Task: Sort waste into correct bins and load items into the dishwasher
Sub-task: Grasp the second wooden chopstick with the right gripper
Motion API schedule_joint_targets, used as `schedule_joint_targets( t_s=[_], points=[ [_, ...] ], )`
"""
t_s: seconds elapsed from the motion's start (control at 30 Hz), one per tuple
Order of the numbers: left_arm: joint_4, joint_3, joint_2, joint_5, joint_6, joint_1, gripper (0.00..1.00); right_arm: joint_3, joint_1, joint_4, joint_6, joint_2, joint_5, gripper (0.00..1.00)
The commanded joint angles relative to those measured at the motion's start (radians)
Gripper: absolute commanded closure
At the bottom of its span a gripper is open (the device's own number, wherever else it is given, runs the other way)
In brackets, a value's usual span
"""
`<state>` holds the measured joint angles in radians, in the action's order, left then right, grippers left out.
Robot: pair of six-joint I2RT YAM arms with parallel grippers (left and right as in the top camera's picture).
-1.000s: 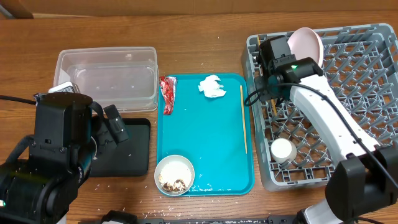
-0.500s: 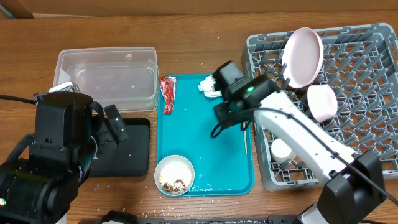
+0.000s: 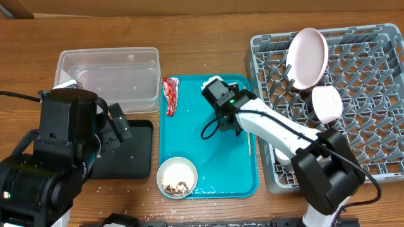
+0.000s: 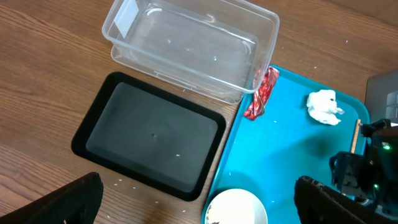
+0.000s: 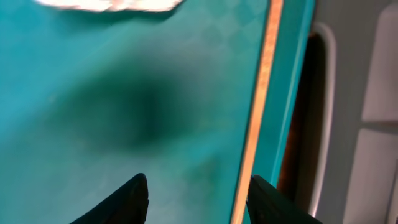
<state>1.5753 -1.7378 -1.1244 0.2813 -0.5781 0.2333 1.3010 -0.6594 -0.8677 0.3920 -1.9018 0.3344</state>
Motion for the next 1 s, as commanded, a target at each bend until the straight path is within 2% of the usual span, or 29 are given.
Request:
schedule_joint_targets(
  t_s=[0.0, 0.2, 0.27, 0.33, 0.47, 0.57, 0.7, 0.97],
  points=[
    [-0.002, 0.003, -0.010, 0.014, -0.021, -0.005, 0.00, -0.002, 0.033, 0.010, 0.032, -0.044, 0.065, 0.46],
    [-0.002, 0.003, -0.014, 0.014, -0.021, -0.005, 0.00, -0.002, 0.105, 0.027, 0.024, -0.102, -0.082, 0.46],
    [-0.002, 0.003, -0.014, 0.014, -0.021, -0.005, 0.00, -0.005, 0.116, 0.027, 0.011, -0.109, -0.152, 0.50],
    [-0.002, 0.003, -0.014, 0.014, -0.021, -0.005, 0.00, -0.006, 0.117, 0.026, -0.070, -0.109, -0.269, 0.56],
    [-0.002, 0.003, -0.014, 0.014, -0.021, -0.005, 0.00, -0.006, 0.093, 0.016, -0.085, -0.109, -0.293, 0.58],
    [-0.002, 0.003, -0.014, 0.014, -0.021, -0.005, 0.00, -0.006, 0.074, 0.002, -0.086, -0.109, -0.292, 0.65],
    [-0.002, 0.003, -0.014, 0.014, -0.021, -0.005, 0.00, -0.003, 0.065, -0.005, -0.084, -0.109, -0.270, 0.94],
    [-0.002, 0.003, -0.014, 0.014, -0.021, -0.005, 0.00, 0.139, 0.078, -0.143, -0.047, -0.034, -0.259, 0.96]
  ],
)
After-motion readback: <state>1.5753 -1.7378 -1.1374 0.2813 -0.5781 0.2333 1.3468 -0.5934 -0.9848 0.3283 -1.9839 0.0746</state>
